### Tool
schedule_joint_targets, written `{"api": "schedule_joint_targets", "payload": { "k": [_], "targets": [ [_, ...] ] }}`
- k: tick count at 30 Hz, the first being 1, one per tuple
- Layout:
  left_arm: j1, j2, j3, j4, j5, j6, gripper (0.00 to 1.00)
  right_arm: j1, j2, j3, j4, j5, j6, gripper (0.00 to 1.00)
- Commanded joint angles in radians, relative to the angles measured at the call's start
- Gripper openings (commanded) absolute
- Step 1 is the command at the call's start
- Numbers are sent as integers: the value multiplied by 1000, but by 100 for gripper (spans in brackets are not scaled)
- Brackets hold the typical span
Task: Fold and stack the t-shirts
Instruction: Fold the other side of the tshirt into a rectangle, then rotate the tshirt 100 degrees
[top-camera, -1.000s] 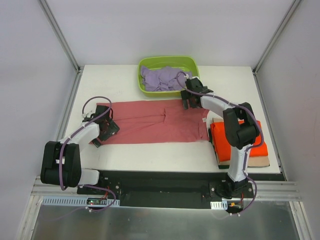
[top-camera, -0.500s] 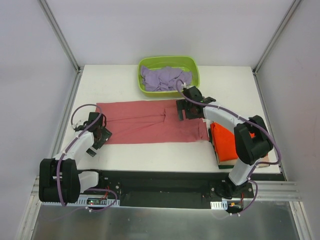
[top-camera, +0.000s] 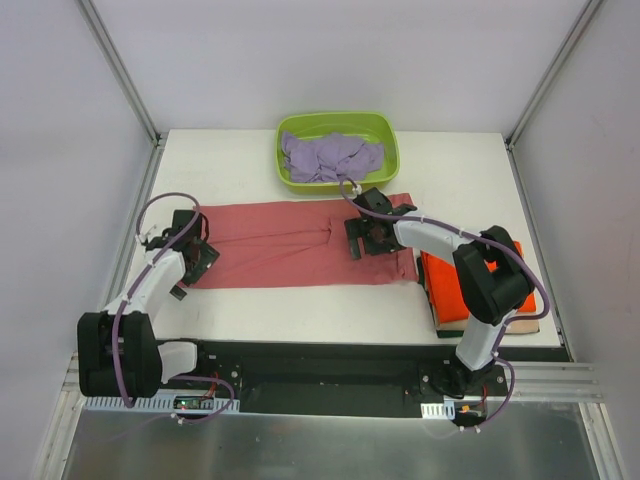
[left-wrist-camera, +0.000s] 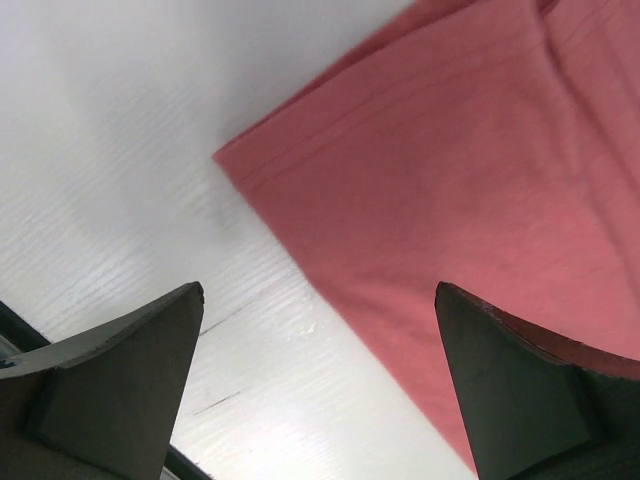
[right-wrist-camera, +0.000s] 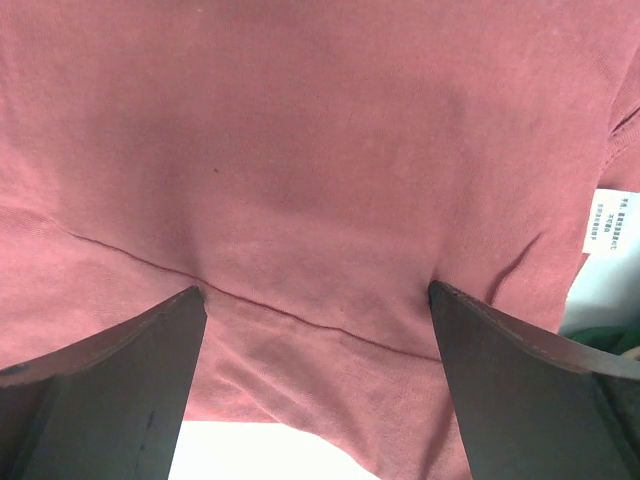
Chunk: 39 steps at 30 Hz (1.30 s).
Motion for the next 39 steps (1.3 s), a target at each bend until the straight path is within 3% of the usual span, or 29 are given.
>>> {"api": "schedule_joint_targets", "payload": {
  "k": [1, 5, 10, 13, 17, 24, 30, 35, 39],
  "targets": [
    [39, 84, 128, -14, -87, 80, 99, 0, -6, -17, -13, 6, 10, 96],
    [77, 194, 229, 29, -111, 178, 99, -2, -20, -46, -5, 4, 1, 96],
    [155, 372, 321, 141, 47, 329, 99, -2, -18, -65, 3, -19, -28, 96],
    [177, 435, 352, 170, 157, 342, 97, -2, -5, -69, 0, -26, -56, 96],
    [178, 451, 355, 154, 141, 313, 96, -2, 2, -65, -5, -26, -64, 96],
    [172, 281, 349, 95, 49, 235, 99, -3, -84, -65, -19, -19, -44, 96],
    [58, 249, 436, 115, 107, 231, 99, -26, -187, -77, -19, 1, 59, 96],
    [-30, 439, 551, 166, 273, 241, 99, -62, -175, -100, 53, -117, 174, 96],
    [-101, 584, 605, 186, 281, 232, 99, -98, -98, -53, 76, -141, 205, 96]
  ]
}}
